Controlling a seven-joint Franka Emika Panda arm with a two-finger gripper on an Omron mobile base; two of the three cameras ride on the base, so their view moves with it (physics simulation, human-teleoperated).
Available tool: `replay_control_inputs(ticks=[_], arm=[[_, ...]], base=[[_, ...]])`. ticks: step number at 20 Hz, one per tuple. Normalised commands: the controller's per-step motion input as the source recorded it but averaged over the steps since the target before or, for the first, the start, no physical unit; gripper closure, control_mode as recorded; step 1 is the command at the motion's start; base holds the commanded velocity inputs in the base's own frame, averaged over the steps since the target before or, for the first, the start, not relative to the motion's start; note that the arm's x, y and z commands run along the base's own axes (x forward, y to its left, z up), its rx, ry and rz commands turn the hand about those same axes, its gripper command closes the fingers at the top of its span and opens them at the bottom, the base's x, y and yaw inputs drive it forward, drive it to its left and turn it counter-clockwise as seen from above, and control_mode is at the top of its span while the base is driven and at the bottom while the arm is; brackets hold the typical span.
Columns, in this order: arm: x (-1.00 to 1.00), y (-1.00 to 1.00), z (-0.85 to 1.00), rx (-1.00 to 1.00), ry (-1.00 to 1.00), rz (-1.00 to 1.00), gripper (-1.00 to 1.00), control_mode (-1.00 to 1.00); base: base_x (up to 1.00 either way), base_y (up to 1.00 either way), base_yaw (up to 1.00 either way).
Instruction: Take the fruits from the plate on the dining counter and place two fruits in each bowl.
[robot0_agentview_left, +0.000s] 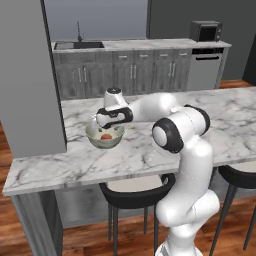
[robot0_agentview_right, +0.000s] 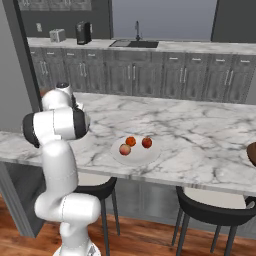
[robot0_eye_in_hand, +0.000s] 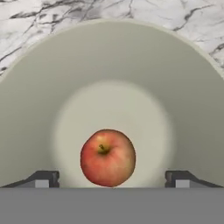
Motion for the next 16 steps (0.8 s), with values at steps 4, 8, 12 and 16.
replay_control_inputs(ticks=[4,8,12,16], arm=[[-0.16,-0.33,0.37,0.00,0.00,0.00,-1.00,-1.00],[-0.87,-0.99,0.28,0.01,0.00,0.01,-1.00,-1.00],[-1.00,-1.00,0.14,0.03,0.00,0.00,-1.00,-1.00],[-1.00,-1.00,0.24,0.03,0.00,0.00,-1.00,-1.00]], base=[[0.00,0.00,0.00],[0.00,0.00,0.00],[0.00,0.00,0.00],[0.00,0.00,0.00]])
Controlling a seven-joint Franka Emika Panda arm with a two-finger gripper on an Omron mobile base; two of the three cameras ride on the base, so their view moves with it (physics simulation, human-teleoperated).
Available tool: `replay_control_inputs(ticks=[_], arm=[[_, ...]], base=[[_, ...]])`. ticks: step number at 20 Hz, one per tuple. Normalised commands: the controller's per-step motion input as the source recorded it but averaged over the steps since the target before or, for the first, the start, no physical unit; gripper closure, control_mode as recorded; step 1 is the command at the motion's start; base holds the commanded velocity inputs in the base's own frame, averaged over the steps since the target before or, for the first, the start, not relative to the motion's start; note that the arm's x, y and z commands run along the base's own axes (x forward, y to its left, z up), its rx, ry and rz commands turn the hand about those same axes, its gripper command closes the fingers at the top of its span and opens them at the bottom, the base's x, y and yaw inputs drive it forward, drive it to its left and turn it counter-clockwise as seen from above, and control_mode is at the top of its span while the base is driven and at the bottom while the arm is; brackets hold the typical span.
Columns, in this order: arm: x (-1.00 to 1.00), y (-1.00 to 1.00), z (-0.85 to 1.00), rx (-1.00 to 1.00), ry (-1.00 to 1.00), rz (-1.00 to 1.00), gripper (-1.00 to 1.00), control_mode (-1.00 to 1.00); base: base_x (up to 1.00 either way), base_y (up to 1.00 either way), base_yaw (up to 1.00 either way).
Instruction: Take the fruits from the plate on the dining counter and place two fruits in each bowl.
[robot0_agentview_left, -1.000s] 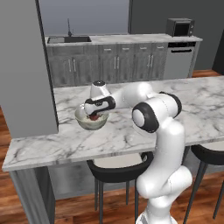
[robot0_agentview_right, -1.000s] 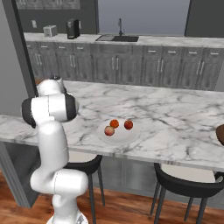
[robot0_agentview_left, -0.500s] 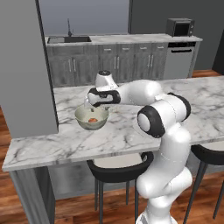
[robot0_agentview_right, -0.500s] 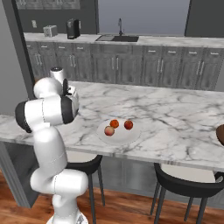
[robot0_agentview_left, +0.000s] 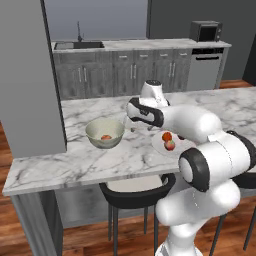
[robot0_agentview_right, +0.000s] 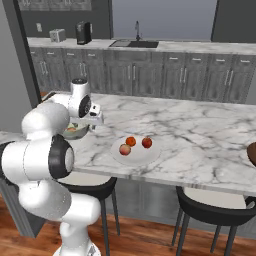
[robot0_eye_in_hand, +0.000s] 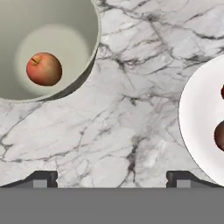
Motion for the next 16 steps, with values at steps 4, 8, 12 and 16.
replay_control_inputs(ticks=[4,8,12,16], arm=[[-0.83,-1.00,0.13,0.03,0.00,0.01,-1.00,-1.00],[-0.43,-1.00,-0.01,0.00,0.01,0.00,-1.00,-1.00],[-0.05,-0.95,-0.25,-0.03,0.04,-0.03,-1.00,-1.00],[0.26,-0.43,-0.25,-0.07,0.05,-0.09,-1.00,-1.00]], base=[[0.00,0.00,0.00],[0.00,0.00,0.00],[0.00,0.00,0.00],[0.00,0.00,0.00]])
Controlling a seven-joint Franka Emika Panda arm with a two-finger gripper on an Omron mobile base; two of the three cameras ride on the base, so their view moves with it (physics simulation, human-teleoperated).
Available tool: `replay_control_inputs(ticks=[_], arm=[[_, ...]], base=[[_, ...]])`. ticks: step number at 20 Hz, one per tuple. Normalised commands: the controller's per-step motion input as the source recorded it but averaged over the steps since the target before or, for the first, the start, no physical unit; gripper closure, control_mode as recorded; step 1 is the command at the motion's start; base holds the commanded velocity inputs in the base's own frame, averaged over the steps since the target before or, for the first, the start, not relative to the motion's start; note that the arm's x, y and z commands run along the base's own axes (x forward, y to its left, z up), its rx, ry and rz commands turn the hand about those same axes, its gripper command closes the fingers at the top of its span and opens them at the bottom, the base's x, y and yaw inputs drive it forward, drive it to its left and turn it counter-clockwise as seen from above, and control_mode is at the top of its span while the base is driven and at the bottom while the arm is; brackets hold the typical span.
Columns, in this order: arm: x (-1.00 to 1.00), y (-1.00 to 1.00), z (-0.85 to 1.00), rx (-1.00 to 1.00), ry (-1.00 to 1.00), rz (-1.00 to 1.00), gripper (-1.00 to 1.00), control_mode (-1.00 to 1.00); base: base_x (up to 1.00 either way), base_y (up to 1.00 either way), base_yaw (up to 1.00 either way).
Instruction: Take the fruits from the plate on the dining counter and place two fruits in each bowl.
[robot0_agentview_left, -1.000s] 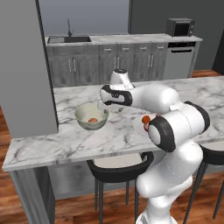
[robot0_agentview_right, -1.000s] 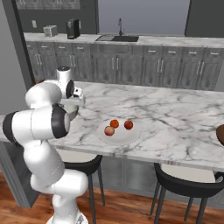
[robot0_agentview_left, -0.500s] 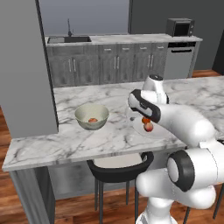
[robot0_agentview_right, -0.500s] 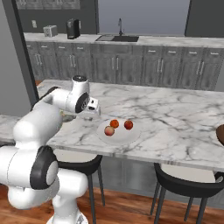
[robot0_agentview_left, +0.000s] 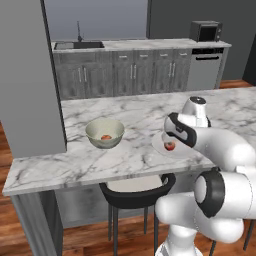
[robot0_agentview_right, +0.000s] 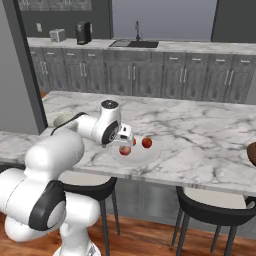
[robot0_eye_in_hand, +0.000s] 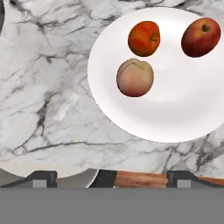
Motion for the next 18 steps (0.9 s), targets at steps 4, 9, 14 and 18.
replay_control_inputs(ticks=[4,9,14,18], arm=[[0.52,-0.28,-0.34,-0.08,0.04,-0.09,-1.00,-1.00],[0.62,0.00,-0.23,0.00,0.04,-0.01,-1.00,-1.00],[0.48,-0.01,-0.35,0.05,0.00,0.00,-1.00,-1.00],[0.40,-0.07,-0.24,0.05,0.00,0.00,-1.00,-1.00]], base=[[0.00,0.00,0.00],[0.00,0.00,0.00],[0.00,0.00,0.00],[0.00,0.00,0.00]])
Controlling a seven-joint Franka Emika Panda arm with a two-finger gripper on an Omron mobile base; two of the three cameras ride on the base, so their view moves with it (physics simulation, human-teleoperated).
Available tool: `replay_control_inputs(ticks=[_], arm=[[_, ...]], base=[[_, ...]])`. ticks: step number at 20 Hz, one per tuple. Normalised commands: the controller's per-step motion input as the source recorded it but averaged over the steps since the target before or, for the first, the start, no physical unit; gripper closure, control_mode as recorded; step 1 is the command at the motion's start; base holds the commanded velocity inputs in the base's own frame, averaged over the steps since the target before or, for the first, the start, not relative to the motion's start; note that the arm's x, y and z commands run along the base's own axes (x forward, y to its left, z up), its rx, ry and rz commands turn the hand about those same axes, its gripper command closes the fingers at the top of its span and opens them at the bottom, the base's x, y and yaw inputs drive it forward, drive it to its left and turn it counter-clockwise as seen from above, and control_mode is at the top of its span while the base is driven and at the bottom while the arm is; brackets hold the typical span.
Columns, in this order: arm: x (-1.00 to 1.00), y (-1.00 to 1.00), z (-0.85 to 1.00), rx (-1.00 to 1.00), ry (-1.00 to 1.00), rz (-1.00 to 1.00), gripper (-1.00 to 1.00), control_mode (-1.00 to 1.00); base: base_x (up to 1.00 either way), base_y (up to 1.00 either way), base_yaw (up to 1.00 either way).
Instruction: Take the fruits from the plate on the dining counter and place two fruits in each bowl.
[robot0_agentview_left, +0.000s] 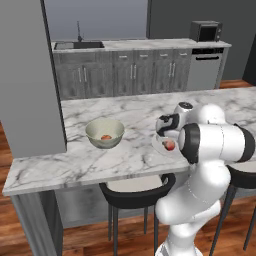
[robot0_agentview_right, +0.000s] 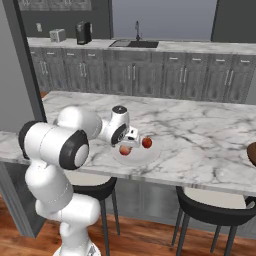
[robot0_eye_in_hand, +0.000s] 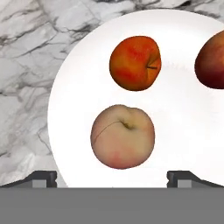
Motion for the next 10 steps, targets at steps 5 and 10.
replay_control_inputs(ticks=[5,10], arm=[[0.30,-0.17,-0.31,0.00,0.00,0.00,-1.00,-1.00],[0.02,0.00,-0.26,0.00,0.00,0.00,-1.00,-1.00]], base=[[0.00,0.00,0.00],[0.00,0.00,0.00]])
